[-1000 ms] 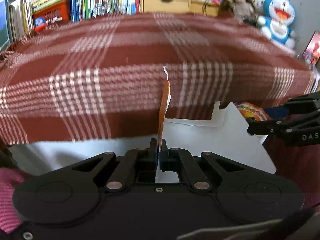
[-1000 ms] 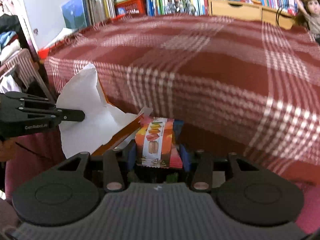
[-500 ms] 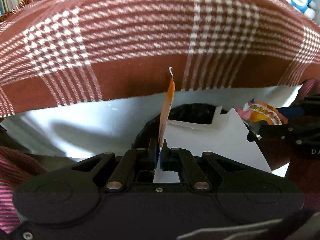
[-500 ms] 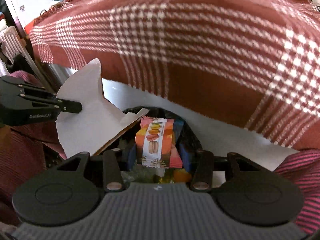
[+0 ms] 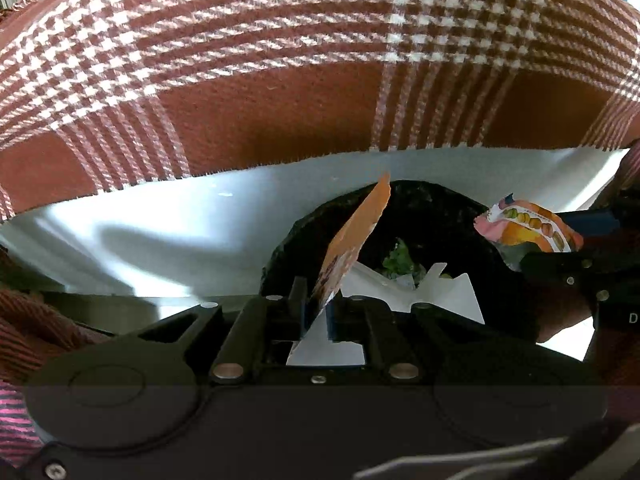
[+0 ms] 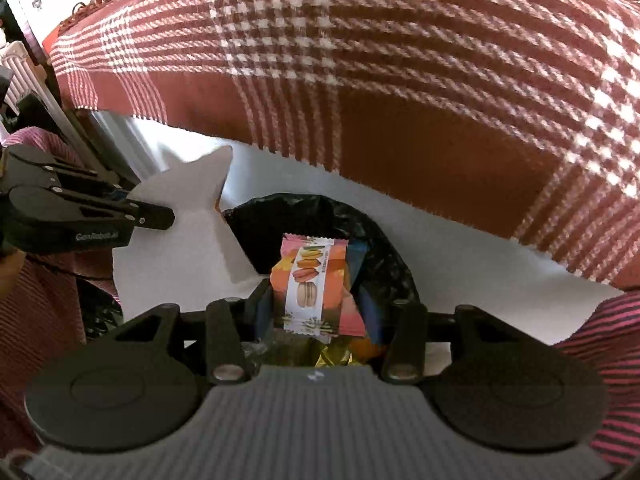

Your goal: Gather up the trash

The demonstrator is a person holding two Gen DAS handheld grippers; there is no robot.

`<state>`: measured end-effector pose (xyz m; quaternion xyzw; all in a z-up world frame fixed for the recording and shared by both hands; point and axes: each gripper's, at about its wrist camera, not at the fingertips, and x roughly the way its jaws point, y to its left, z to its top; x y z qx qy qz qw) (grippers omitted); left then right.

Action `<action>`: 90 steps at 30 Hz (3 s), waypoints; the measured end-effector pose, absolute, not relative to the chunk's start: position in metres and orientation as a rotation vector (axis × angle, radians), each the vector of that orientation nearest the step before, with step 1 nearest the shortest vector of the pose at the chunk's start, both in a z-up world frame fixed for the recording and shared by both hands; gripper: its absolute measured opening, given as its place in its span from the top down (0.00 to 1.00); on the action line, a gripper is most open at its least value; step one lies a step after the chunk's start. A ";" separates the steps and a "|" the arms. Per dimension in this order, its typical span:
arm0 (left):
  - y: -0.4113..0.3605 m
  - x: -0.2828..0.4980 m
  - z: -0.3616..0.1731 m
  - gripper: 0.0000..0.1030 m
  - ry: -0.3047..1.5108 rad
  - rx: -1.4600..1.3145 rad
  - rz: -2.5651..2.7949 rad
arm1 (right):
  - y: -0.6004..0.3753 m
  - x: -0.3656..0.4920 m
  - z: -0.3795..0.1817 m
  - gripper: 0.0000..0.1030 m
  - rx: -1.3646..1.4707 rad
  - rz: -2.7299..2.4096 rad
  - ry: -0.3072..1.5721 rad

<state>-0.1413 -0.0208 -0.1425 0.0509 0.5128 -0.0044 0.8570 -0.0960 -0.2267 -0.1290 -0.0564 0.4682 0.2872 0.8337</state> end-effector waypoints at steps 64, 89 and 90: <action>-0.021 -0.138 -0.165 0.22 1.126 0.046 0.037 | -0.220 -0.089 -0.137 0.19 -0.081 0.616 1.018; -0.020 -0.135 -0.168 0.21 1.141 0.036 0.038 | -0.219 -0.089 -0.138 0.19 -0.081 0.618 1.019; -0.020 -0.135 -0.168 0.21 1.141 0.037 0.038 | -0.219 -0.089 -0.138 0.19 -0.081 0.618 1.020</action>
